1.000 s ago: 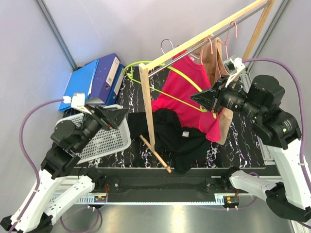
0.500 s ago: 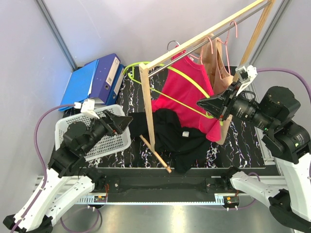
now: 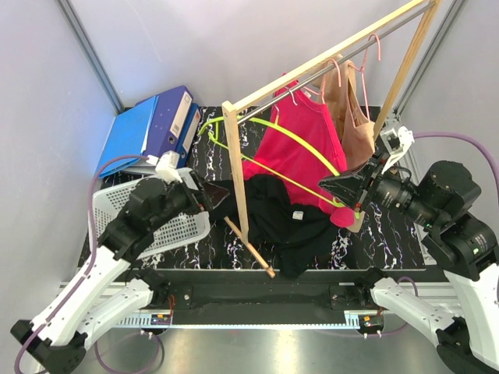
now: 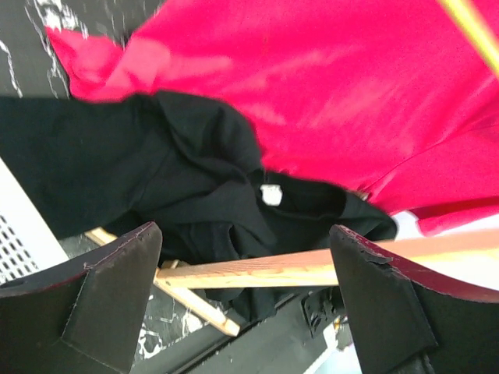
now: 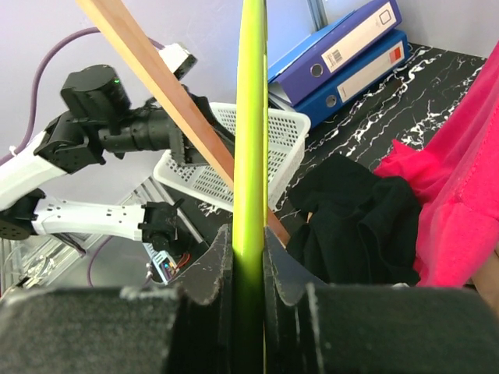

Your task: Remove the t-shirt from the hanger

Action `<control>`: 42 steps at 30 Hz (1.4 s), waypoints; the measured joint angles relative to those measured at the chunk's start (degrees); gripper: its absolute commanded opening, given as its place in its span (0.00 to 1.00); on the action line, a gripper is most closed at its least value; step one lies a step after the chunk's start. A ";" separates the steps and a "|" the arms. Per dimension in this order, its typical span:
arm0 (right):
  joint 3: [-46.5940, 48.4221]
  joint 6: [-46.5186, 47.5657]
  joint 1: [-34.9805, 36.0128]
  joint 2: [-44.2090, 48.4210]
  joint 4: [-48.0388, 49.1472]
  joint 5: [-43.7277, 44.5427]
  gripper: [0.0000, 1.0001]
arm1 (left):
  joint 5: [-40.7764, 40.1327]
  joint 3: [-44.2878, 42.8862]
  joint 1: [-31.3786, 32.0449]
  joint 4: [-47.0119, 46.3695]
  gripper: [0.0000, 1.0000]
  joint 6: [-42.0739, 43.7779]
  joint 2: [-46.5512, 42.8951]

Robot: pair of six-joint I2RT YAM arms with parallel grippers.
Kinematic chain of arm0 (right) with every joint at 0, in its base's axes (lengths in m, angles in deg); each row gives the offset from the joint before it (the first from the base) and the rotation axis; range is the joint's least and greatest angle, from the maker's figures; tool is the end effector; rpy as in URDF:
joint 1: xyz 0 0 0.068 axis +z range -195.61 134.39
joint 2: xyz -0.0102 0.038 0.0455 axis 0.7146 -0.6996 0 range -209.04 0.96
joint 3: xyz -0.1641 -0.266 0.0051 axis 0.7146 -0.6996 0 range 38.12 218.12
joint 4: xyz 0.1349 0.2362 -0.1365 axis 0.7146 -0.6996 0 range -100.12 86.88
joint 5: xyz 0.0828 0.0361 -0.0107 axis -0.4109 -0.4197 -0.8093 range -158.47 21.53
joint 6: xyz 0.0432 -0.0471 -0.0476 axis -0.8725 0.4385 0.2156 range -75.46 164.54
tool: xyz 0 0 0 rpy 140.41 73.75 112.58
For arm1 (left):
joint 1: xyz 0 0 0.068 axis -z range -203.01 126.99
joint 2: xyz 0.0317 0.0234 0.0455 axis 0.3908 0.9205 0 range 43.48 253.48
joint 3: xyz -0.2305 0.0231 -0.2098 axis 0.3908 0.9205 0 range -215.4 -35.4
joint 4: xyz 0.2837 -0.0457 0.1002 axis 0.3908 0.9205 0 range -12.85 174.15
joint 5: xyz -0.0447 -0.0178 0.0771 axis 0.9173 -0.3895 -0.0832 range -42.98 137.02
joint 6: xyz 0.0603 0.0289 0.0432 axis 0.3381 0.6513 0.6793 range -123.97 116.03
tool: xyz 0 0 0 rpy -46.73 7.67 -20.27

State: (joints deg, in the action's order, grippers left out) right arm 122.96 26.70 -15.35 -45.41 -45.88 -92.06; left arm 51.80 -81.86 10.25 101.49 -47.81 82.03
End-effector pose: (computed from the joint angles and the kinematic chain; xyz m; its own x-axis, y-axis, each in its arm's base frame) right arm 0.1038 0.0923 0.5514 -0.3089 0.1449 -0.9400 -0.7479 0.5736 0.3342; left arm 0.1620 -0.1130 0.3626 -0.5953 -0.4350 -0.6755 0.2785 0.6769 -0.6813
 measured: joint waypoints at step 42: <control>-9.07 -0.76 0.00 11.87 -3.74 10.91 1.00 | 16.00 0.31 2.67 -21.35 0.97 1.66 40.98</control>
State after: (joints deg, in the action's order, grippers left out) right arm 113.89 25.93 -15.35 -33.54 -49.62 -81.15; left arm 67.80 -81.55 12.92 80.13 -46.15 123.01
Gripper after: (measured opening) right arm 0.994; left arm 0.966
